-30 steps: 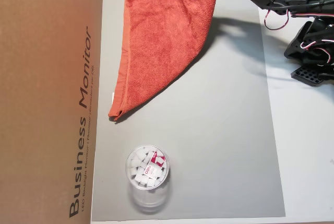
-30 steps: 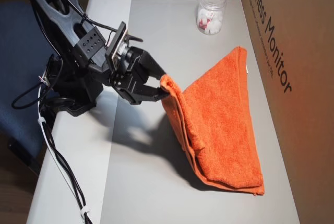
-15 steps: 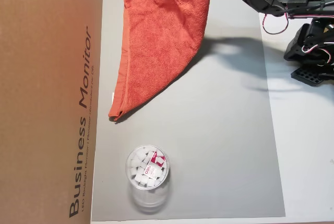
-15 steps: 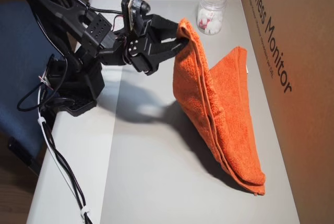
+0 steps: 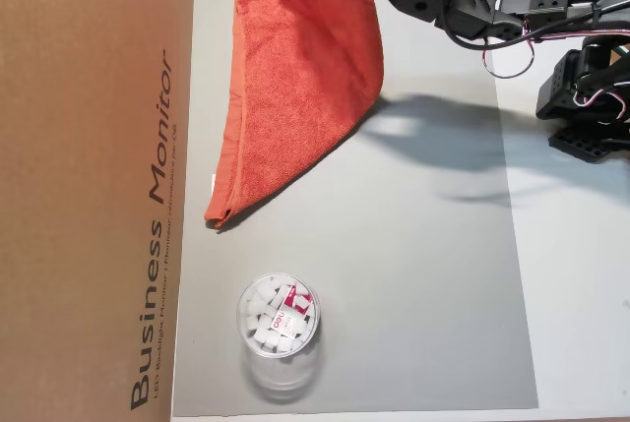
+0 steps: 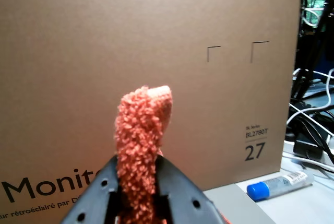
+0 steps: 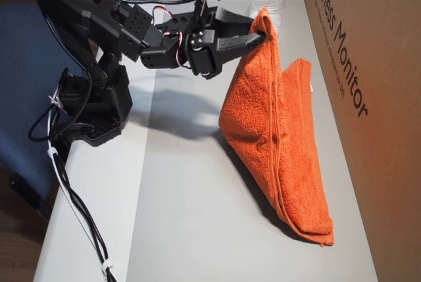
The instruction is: Fold the blanket.
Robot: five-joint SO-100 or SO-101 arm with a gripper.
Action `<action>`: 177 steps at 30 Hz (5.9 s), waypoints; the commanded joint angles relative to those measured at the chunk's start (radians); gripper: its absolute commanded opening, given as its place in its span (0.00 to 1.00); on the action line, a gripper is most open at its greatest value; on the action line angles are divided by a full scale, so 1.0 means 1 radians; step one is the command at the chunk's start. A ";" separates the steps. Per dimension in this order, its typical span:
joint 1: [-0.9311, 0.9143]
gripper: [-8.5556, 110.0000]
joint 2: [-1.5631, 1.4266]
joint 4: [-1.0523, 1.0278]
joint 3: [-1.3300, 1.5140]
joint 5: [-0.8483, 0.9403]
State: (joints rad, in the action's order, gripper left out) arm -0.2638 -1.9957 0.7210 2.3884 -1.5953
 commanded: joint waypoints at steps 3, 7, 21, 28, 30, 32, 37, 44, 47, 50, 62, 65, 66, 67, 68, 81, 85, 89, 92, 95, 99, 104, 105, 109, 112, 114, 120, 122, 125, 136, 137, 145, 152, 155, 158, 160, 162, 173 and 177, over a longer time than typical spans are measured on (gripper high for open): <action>0.037 0.08 0.064 -0.005 -0.117 0.038; 0.063 0.08 0.140 -0.005 -0.173 0.069; 0.196 0.08 0.436 -0.006 -0.416 0.141; 0.252 0.08 0.577 -0.006 -0.532 0.215; 0.270 0.08 0.614 -0.008 -0.572 0.233; 0.282 0.08 0.652 -0.035 -0.618 0.250; 0.298 0.08 0.744 -0.133 -0.756 0.295; 0.334 0.08 0.859 -0.195 -0.874 0.333; 0.354 0.08 0.897 -0.195 -0.894 0.336; 0.388 0.08 0.925 -0.195 -0.894 0.374; 0.456 0.08 1.000 -0.195 -0.894 0.454; 0.454 0.08 1.012 -0.195 -0.894 0.463; 0.453 0.08 1.015 -0.195 -0.894 0.463; 0.449 0.08 1.017 -0.195 -0.894 0.463; 0.446 0.08 1.019 -0.195 -0.894 0.463; 0.443 0.08 1.192 -0.196 -1.108 0.453; 0.449 0.08 1.238 -0.201 -1.152 0.456; 0.453 0.08 1.282 -0.278 -1.229 0.463; 0.454 0.08 1.325 -0.316 -1.296 0.462; 0.454 0.08 1.362 -0.322 -1.342 0.459; 0.456 0.08 1.397 -0.322 -1.367 0.457; 0.456 0.08 1.424 -0.322 -1.367 0.449; 0.456 0.08 1.428 -0.322 -1.367 0.449; 0.456 0.09 1.439 -0.322 -1.367 0.448; 0.456 0.12 1.440 -0.324 -1.367 0.448; 0.456 0.15 1.448 -0.324 -1.367 0.448; 0.456 0.17 1.459 -0.324 -1.367 0.365; 0.460 0.18 1.460 -0.324 -1.367 0.328; 0.471 0.18 1.460 -0.324 -1.367 0.287; 0.509 0.17 1.460 -0.324 -1.361 0.086; 0.514 0.17 1.460 -0.324 -1.361 0.075; 0.563 0.17 1.460 -0.324 -1.355 -0.006; 0.598 0.17 1.460 -0.325 -1.348 0.124; 0.598 0.17 1.451 -0.325 -1.348 0.235; 0.595 0.17 1.443 -0.325 -1.351 0.311; 0.592 0.17 1.442 -0.324 -1.364 0.371; 0.589 0.17 1.425 -0.314 -1.365 0.451; 0.586 0.07 1.322 -0.322 -1.348 0.623; 0.588 0.07 1.318 -0.318 -1.365 0.623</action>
State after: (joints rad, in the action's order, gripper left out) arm 0.3221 -0.5890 0.3958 1.0692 -0.9741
